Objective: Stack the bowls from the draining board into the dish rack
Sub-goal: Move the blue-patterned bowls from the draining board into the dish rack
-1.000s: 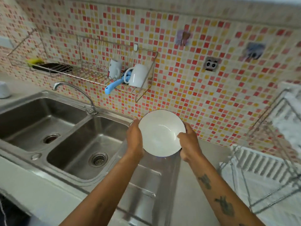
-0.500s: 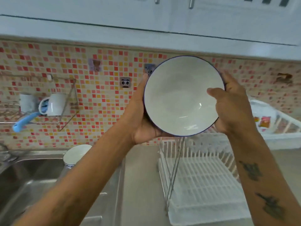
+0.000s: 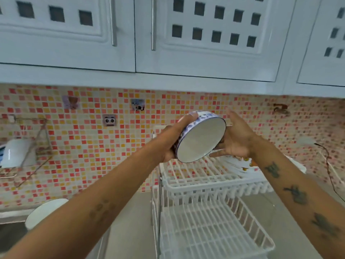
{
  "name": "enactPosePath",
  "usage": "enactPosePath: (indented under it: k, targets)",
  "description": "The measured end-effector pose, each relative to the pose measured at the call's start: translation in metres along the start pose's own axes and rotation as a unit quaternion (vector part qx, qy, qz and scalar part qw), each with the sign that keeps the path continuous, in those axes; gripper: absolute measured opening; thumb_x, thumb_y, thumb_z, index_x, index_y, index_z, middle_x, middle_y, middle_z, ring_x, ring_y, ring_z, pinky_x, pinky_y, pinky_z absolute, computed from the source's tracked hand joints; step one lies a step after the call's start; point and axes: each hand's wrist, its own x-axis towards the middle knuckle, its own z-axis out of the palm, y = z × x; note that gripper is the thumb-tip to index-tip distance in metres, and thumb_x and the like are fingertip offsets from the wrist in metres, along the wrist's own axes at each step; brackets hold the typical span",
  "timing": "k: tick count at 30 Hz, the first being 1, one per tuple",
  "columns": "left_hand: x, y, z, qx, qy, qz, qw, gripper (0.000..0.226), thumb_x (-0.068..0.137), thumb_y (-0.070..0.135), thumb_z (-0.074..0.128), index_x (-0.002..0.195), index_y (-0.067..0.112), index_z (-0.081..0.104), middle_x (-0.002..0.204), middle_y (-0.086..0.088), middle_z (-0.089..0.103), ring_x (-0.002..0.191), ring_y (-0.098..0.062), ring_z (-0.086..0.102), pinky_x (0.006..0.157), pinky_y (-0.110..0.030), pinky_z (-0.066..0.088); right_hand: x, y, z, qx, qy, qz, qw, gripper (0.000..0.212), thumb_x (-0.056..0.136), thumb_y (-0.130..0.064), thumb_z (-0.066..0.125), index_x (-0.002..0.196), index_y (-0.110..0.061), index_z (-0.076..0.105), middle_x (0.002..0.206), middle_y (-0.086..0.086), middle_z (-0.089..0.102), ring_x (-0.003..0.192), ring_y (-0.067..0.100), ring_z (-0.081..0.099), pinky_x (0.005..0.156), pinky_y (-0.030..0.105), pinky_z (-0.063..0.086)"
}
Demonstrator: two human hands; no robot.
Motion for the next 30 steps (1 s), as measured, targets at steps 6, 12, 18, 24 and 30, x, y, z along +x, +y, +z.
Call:
enactPosePath:
  k: [6,12,18,24,30]
  targets:
    - [0.023,-0.029,0.008,0.126,0.076,0.028,0.989,0.082,0.074,0.048,0.077,0.136,0.022,0.029,0.124,-0.004,0.055,0.090,-0.014,0.065,0.064,-0.027,0.053,0.032,0.015,0.001,-0.099,-0.001,0.042,0.994,0.058,0.091,-0.063,0.038,0.100,-0.015,0.068,0.085,0.012,0.076,0.087,0.032,0.061,0.088,0.046,0.049]
    - [0.030,-0.044,0.012,0.265,0.070,0.050,0.960,0.094,0.058,0.047,0.088,0.132,0.029,0.034,0.117,0.000,0.057,0.096,-0.017,0.065,0.072,-0.028,0.058,0.042,0.033,-0.007,-0.138,-0.043,0.045,0.988,0.045,0.088,-0.043,0.053,0.116,-0.009,0.062,0.119,0.016,0.068,0.108,0.036,0.065,0.100,0.049,0.049]
    - [0.029,-0.050,0.017,0.445,0.063,0.038,0.892,0.117,0.051,0.049,0.090,0.144,0.036,0.021,0.138,-0.006,0.034,0.125,-0.028,0.045,0.100,-0.042,0.051,0.048,0.043,-0.013,-0.146,-0.084,0.053,0.984,0.036,0.088,-0.021,0.051,0.123,-0.015,0.056,0.122,0.018,0.064,0.110,0.037,0.061,0.097,0.049,0.049]
    - [0.033,-0.058,0.018,0.563,0.018,0.021,0.826,0.132,0.049,0.051,0.090,0.148,0.039,0.004,0.145,-0.007,0.022,0.137,-0.036,0.032,0.108,-0.053,0.041,0.050,0.052,-0.014,-0.181,-0.102,0.039,0.977,0.036,0.093,-0.009,0.040,0.122,-0.021,0.057,0.115,0.004,0.063,0.103,0.025,0.058,0.086,0.034,0.048]
    - [0.034,-0.058,0.018,0.569,0.007,0.017,0.822,0.129,0.056,0.051,0.087,0.149,0.039,-0.001,0.149,-0.009,0.017,0.140,-0.037,0.026,0.110,-0.056,0.037,0.049,0.053,-0.008,-0.264,-0.072,0.014,0.962,0.046,0.095,-0.013,0.040,0.139,-0.025,0.046,0.143,0.008,0.050,0.121,0.030,0.052,0.093,0.037,0.045]
